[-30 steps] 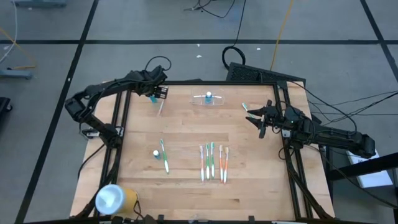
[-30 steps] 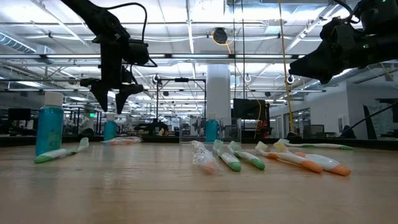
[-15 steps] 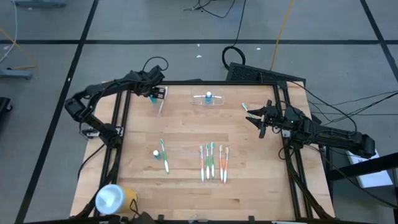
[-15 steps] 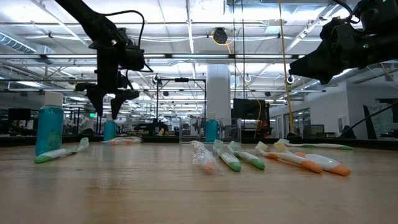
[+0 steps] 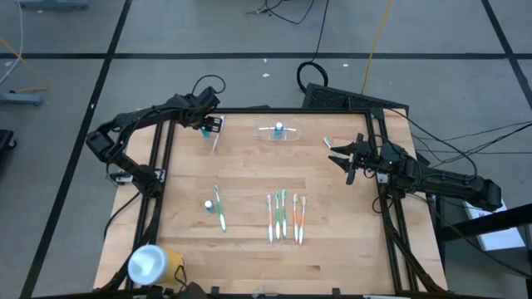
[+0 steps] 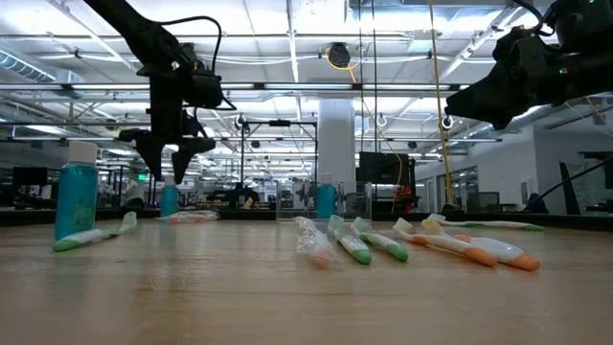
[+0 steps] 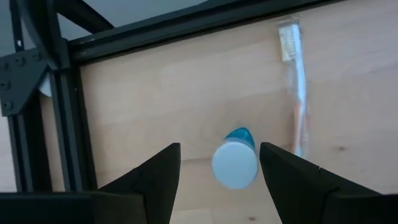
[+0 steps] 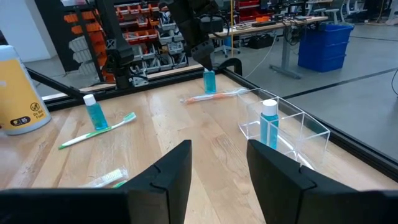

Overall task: Pick & Place toothbrushing station
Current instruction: Put the blue mouthwash into the transparent organizer

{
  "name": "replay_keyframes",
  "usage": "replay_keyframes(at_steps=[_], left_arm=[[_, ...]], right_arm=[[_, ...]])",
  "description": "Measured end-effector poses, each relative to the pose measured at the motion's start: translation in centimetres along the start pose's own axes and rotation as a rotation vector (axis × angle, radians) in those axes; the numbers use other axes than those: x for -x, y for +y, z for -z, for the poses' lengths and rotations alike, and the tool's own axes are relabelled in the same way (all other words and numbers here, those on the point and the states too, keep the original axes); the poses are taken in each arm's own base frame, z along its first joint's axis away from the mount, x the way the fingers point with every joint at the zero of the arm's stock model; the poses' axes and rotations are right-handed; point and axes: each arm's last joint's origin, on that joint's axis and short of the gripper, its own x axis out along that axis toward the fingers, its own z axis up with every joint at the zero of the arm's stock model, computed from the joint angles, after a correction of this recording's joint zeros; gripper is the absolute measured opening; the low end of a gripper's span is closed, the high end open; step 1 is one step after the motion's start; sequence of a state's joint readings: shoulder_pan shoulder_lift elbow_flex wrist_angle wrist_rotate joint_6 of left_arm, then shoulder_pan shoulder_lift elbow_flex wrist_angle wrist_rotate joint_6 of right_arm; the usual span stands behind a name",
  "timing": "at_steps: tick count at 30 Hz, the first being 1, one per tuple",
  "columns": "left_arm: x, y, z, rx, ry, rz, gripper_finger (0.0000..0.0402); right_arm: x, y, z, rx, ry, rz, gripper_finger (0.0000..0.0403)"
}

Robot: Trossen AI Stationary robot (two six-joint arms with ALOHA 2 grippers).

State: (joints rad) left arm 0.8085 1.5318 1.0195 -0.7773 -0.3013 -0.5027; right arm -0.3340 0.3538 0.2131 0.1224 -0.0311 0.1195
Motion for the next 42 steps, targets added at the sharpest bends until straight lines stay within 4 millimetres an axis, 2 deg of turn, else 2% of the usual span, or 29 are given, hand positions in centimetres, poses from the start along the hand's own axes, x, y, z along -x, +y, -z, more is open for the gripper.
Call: replay_keyframes(at_steps=[18,21,28,31,34,39,42], left_arm=[[0.0,0.0,0.1,-0.011,0.014,0.018,0.0226],[0.0,0.0,0.1,-0.011,0.014,0.019,0.0208],[0.0,-0.1,0.1,-0.009,0.022,0.036,0.0122],[0.0,-0.1,0.1,-0.008,0.026,0.047,0.0100],[0.1,-0.1,0.1,-0.008,0.029,0.054,0.0099],[0.1,-0.5,0.1,-0.073,0.016,0.068,0.0120],[1.0,-0.8,0.2,-0.097,-0.024,0.104,0.0113]], right_arm=[[0.0,0.0,0.0,0.000,0.000,0.000,0.0146],[0.0,0.0,0.0,0.000,0.000,0.000,0.0146],[0.0,0.0,0.0,0.000,0.004,0.000,0.0146],[0.0,0.0,0.1,0.000,0.007,0.001,0.0146],[0.0,0.0,0.1,0.000,0.007,0.001,0.0146],[0.0,0.0,0.1,0.000,0.007,0.000,0.0146],[0.0,0.0,0.1,0.000,0.007,0.001,0.0146]])
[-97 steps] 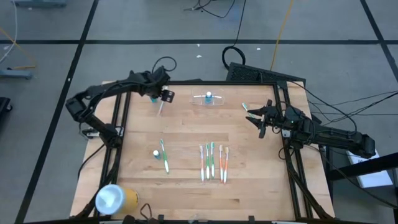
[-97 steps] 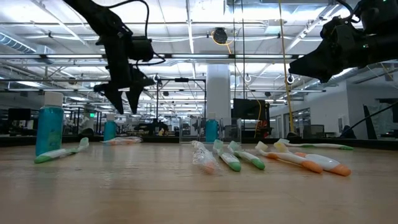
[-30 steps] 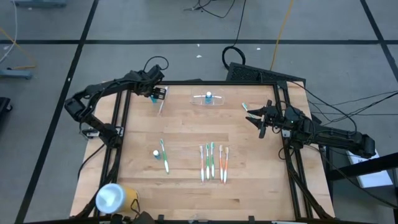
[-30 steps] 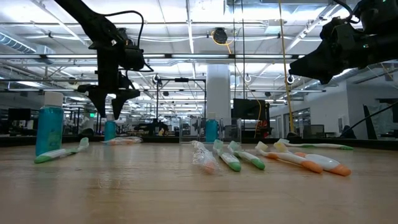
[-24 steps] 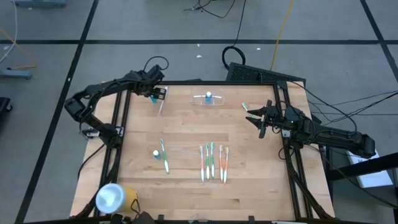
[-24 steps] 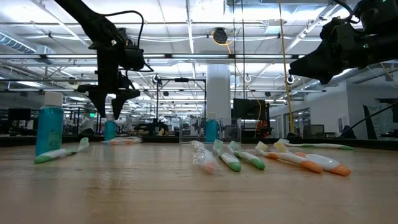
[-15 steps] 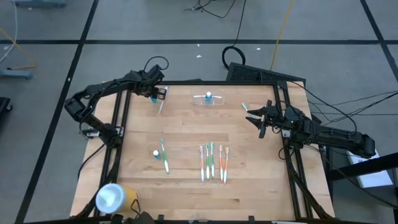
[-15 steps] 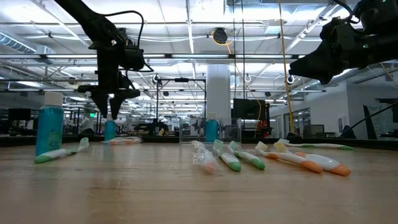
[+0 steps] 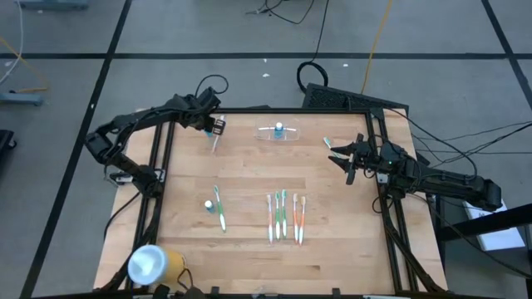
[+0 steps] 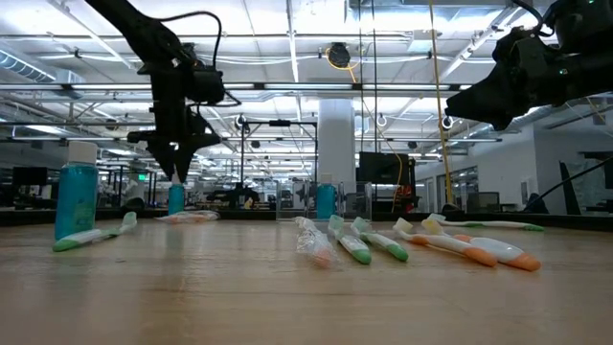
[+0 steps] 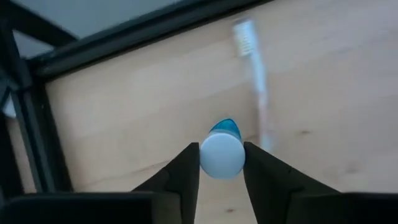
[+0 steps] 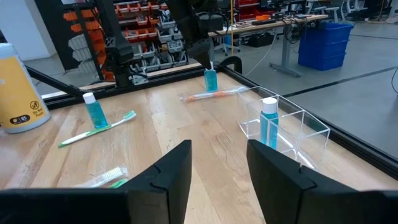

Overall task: Pick & Place toothbrushing station
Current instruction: Put the blue mouthwash into the transparent organizer

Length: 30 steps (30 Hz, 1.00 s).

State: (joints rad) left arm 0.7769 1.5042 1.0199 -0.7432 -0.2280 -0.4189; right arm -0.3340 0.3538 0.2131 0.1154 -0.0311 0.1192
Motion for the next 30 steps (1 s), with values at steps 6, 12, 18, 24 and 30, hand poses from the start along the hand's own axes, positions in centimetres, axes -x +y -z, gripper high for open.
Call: replay_keyframes(at_steps=[6,12,18,24,30], left_arm=[[3.4,-1.4,0.4,-0.038,-0.132,0.127,0.0095],[8.0,-3.4,1.2,-0.115,-0.285,0.316,0.0102],[13.2,-6.0,0.0,-0.226,-0.410,0.423,0.0096],[16.1,-9.2,-2.7,-0.364,-0.482,0.452,0.0096],[15.7,-12.7,-6.3,-0.454,-0.450,0.388,0.0096]], right_arm=[[0.0,0.0,0.0,0.000,0.000,0.000,0.0146],[0.0,0.0,0.0,0.000,0.000,0.000,0.0146],[0.0,0.0,0.0,0.001,-0.001,0.002,0.0146],[0.0,0.0,-0.1,0.007,-0.013,0.001,0.0146],[0.0,0.0,-0.2,0.007,-0.017,0.001,0.0146]])
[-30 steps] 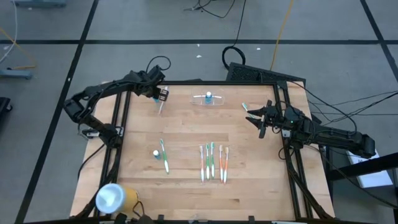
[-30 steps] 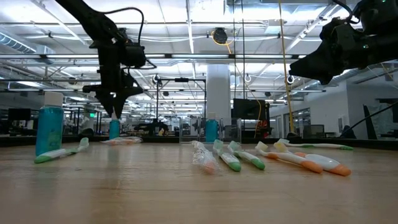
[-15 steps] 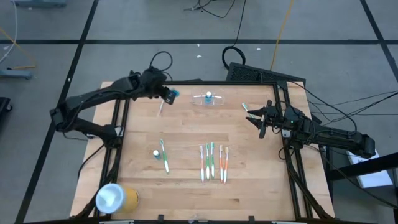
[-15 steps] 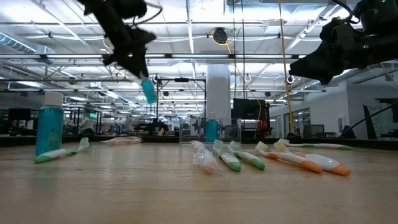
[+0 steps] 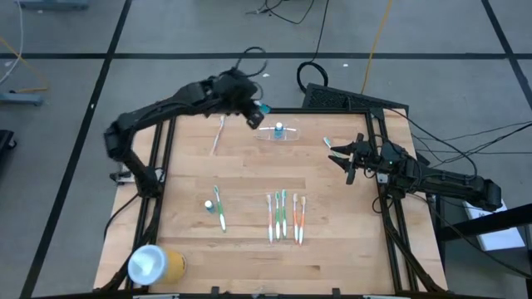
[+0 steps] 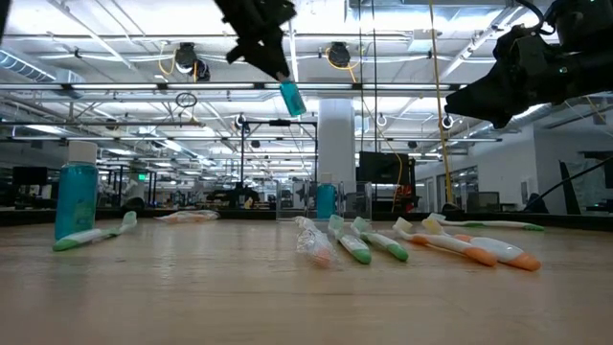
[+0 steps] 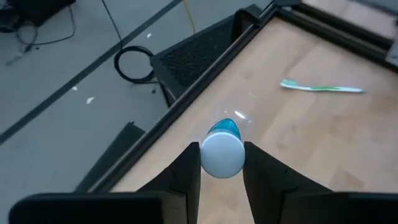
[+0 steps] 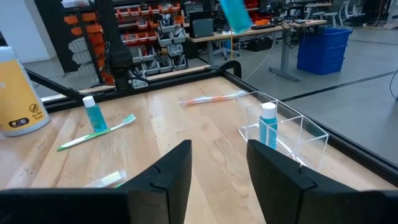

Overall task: Pick & Place toothbrushing station
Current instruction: Put the blue mouthwash into the transparent organizer

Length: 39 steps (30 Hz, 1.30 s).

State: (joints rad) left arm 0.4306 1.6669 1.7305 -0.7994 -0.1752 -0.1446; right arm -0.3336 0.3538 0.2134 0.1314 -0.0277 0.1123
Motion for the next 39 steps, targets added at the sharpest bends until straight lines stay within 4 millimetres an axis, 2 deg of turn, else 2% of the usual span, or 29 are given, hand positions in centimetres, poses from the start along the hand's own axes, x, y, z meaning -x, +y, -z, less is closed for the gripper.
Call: replay_keyframes(at_steps=[4,6,11,15,19,39], left_arm=[[-2.8,0.0,-1.6,-0.027,0.039,-0.023,0.0096],[-4.3,0.2,-1.8,-0.029,0.073,-0.034,0.0096],[-7.9,0.7,-1.0,-0.023,0.149,-0.051,0.0096],[-9.8,0.5,-0.3,-0.026,0.193,-0.027,0.0096],[-11.0,0.3,0.1,-0.031,0.211,-0.025,0.0096],[-14.0,-0.3,1.2,-0.035,0.245,-0.016,0.0096]], right_arm=[[0.0,0.0,0.0,0.000,-0.002,0.000,0.0146],[0.0,0.0,0.0,-0.001,-0.002,0.000,0.0146],[0.0,0.0,0.0,-0.006,0.000,-0.001,0.0146],[0.0,0.0,0.0,-0.006,0.001,-0.001,0.0146],[0.0,0.0,0.0,-0.007,0.001,-0.002,0.0146],[0.0,0.0,0.0,-0.007,0.004,-0.002,0.0146]])
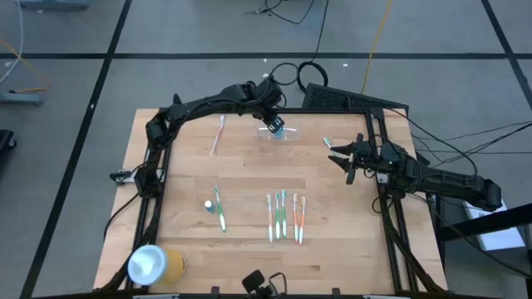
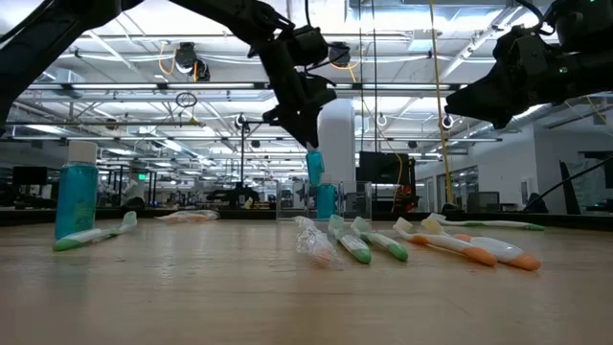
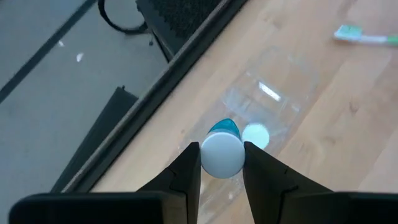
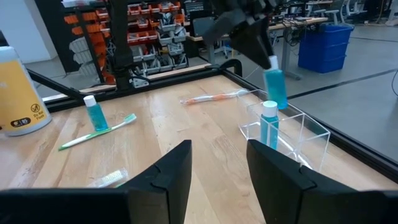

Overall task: Pick & Place toothbrushing station
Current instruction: Put the blue mouthwash into the transparent organizer

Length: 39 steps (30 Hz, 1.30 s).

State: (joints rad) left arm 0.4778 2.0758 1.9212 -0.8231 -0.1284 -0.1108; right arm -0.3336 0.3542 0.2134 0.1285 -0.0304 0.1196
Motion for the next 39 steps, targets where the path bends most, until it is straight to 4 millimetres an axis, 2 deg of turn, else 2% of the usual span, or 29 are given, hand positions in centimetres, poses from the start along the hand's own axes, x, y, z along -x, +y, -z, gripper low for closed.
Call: replay_keyframes(at_steps=[29,35,39], left_arm=[[-5.4,-0.8,1.6,-0.008,0.114,0.005,0.0096],[-5.8,-0.9,1.7,-0.008,0.118,0.015,0.0096],[-5.8,-0.9,1.7,-0.018,0.119,0.013,0.0121]], right_arm=[[0.0,0.0,0.1,0.000,0.006,0.000,0.0146],[0.0,0.0,0.1,0.001,0.007,0.002,0.0146],[0.0,0.0,0.1,0.001,0.008,0.002,0.0146]])
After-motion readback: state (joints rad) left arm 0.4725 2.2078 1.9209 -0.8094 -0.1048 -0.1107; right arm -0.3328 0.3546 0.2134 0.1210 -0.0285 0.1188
